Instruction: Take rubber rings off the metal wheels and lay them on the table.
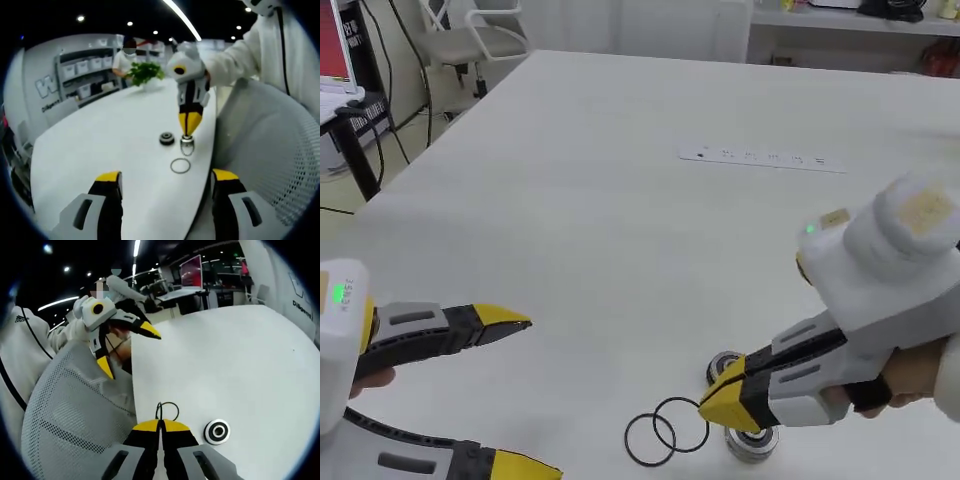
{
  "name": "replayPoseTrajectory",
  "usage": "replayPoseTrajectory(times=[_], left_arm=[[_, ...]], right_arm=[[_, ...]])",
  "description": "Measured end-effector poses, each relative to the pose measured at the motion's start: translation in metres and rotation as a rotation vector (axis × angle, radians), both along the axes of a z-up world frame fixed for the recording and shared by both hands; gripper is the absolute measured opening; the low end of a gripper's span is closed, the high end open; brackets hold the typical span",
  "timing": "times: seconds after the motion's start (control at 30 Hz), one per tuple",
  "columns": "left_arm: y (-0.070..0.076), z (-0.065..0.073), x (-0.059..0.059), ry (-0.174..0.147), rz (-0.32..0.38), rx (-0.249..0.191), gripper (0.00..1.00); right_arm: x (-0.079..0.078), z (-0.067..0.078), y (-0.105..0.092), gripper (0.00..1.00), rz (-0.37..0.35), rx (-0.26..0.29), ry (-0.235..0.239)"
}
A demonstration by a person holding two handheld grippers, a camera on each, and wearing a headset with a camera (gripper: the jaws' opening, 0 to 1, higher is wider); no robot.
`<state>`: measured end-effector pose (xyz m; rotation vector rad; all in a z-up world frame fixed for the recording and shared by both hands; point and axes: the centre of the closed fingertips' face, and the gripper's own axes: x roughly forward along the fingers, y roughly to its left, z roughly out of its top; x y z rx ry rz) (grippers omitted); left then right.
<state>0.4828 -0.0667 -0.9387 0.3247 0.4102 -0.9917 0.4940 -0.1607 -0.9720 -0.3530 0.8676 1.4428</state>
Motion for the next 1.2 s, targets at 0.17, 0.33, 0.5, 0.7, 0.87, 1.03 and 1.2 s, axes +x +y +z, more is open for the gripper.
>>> replayPoseTrajectory(times=[0.17, 0.33, 0.5, 0.7, 0.87, 1.03, 1.2], left_arm=[[0.001, 0.000, 0.000, 0.002, 0.002, 0.001, 0.73], [0.001, 0.000, 0.000, 0.002, 0.002, 0.000, 0.73], [0.001, -0.001, 0.000, 0.002, 0.001, 0.000, 0.73], [0.003, 0.000, 0.001, 0.000, 0.004, -0.001, 0.73], [0.003, 0.000, 0.001, 0.000, 0.006, 0.001, 0.73], [0.004, -0.001, 0.001, 0.001, 0.006, 0.006, 0.73], [0.004, 0.001, 0.001, -0.006, 0.009, 0.004, 0.73]], right_arm=[[-0.001, -0.012, 0.003, 0.00, 0.014, -0.034, 0.009], [0.003, -0.022, 0.003, 0.00, 0.003, -0.063, 0.013], [0.009, -0.031, 0.002, 0.00, -0.004, -0.096, -0.006], [0.014, -0.036, 0.001, 0.02, -0.014, -0.118, -0.014], [0.017, -0.038, -0.001, 0.06, -0.022, -0.128, -0.024], [0.020, -0.032, -0.004, 0.06, -0.037, -0.118, -0.033], [0.019, -0.019, -0.008, 0.08, -0.059, -0.087, -0.037]])
